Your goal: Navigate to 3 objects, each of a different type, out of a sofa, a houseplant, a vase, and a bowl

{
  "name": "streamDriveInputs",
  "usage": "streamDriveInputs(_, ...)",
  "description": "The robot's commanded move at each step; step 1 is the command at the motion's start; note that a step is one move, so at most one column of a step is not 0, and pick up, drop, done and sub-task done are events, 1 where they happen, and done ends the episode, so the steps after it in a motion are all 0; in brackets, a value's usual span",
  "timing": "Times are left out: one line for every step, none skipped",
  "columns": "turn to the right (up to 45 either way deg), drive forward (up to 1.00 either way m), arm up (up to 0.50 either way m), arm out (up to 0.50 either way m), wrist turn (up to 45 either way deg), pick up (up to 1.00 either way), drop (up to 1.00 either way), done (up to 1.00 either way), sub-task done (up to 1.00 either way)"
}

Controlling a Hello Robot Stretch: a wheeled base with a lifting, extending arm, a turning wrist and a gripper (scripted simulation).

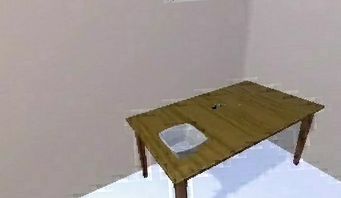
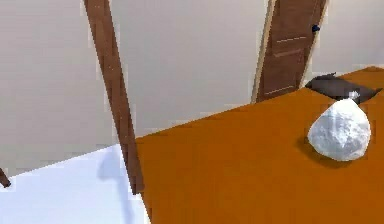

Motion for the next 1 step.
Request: streamDriveInputs(0.0, 0.00, 0.00, 0.00, 0.0, 0.00, 0.00, 1.00, 0.00)
